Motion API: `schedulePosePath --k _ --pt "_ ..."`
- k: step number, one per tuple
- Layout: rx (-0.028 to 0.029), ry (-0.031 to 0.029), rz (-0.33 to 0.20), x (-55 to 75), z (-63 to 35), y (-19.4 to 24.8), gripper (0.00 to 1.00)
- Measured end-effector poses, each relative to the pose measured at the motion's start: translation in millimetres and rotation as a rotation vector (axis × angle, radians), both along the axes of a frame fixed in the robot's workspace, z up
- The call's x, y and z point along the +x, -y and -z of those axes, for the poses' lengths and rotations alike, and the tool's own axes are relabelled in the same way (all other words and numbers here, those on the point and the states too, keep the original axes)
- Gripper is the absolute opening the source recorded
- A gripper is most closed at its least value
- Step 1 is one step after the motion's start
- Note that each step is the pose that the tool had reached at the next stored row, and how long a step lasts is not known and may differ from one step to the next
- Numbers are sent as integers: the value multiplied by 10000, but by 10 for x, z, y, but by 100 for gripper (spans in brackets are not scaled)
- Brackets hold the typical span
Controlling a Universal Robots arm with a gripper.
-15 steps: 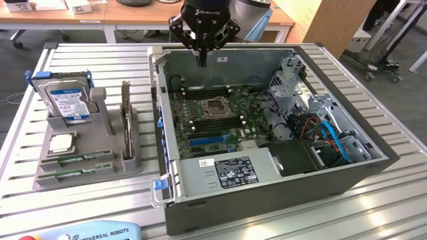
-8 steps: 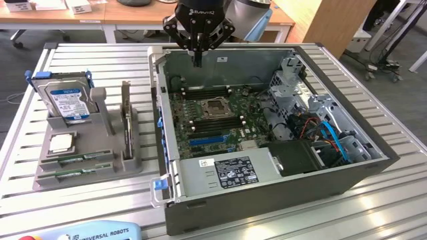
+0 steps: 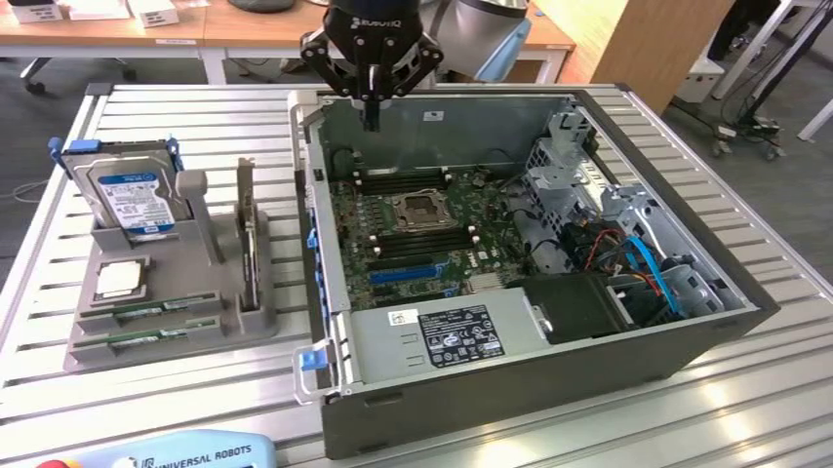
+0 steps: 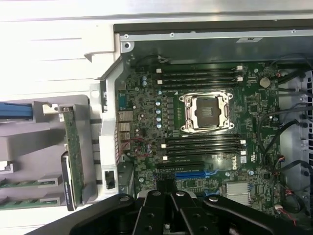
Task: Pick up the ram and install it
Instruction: 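Reach for the ram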
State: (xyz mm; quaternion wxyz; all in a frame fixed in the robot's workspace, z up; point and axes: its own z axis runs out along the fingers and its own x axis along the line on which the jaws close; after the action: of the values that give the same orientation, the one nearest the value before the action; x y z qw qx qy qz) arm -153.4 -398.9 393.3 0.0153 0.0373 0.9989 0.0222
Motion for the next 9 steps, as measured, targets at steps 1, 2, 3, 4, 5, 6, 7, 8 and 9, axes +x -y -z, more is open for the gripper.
schedulePosePath --k 1,2,3,4,5,6,7,8,9 --pt "0 6 0 -25 0 0 10" --pt "-1 13 2 -50 0 0 10" --pt "-1 23 2 -76 0 0 10" --pt "-1 31 2 -102 0 0 10" --pt "-1 39 1 -128 0 0 10" --pt "-1 46 1 -154 0 0 10" --pt "0 54 0 -181 0 0 10" --pt "0 59 1 -205 0 0 10" --pt "0 64 2 -230 0 0 10"
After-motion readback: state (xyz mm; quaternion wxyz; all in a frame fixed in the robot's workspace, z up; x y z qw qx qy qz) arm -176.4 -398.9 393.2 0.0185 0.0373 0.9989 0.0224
